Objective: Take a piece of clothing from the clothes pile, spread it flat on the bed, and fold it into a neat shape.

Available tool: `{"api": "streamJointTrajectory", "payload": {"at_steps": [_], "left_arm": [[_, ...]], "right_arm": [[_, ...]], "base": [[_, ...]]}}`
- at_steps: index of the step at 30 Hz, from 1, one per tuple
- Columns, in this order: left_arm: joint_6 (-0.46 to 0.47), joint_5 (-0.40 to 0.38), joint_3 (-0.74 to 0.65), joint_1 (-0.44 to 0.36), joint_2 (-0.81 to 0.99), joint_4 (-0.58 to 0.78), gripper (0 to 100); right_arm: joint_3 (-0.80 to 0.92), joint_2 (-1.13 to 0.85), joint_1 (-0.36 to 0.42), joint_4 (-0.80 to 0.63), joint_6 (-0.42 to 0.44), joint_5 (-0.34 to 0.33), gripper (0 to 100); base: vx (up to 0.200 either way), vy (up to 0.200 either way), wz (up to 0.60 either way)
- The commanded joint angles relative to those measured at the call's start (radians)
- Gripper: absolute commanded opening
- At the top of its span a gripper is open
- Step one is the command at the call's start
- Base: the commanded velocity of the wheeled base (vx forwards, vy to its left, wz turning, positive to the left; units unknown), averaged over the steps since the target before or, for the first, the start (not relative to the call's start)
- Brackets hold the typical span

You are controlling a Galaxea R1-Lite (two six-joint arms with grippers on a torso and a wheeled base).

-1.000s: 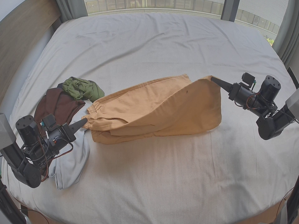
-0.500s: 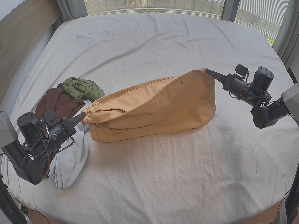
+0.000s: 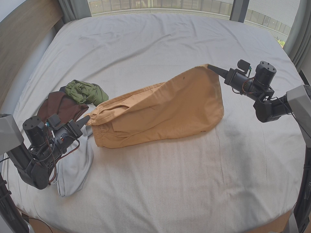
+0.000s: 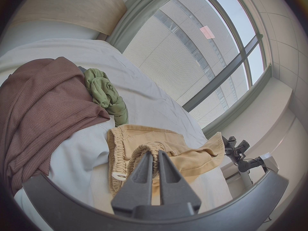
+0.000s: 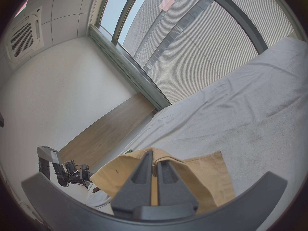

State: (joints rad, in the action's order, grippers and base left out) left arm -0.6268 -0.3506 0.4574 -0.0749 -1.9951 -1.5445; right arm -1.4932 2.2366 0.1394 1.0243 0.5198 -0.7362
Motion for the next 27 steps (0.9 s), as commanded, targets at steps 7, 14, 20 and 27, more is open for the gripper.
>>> {"api": "streamJointTrajectory", "payload": {"at_steps": [7,14,20,27], "left_arm": [[-0.027,0.03,0.036,-0.005,-0.042,0.0,0],[-0.022,0.055,0.052,-0.017,-0.076,-0.002,0],[-0.027,0.099,0.087,-0.014,-0.088,-0.002,0],[-0.027,0.104,0.101,-0.009,-0.113,-0.002,0]], "right_arm": [[-0.167,0.1,0.017,-0.102,-0.003,0.006,0],[-0.223,0.136,0.032,-0.104,-0.011,0.008,0],[-0.282,0.153,0.037,-0.154,-0.011,0.015,0],[-0.401,0.216,0.032,-0.208,-0.011,0.037,0]], "base": [[0.0,0.0,0.0],[0.0,0.0,0.0],[0.0,0.0,0.0],[0.0,0.0,0.0]]}}
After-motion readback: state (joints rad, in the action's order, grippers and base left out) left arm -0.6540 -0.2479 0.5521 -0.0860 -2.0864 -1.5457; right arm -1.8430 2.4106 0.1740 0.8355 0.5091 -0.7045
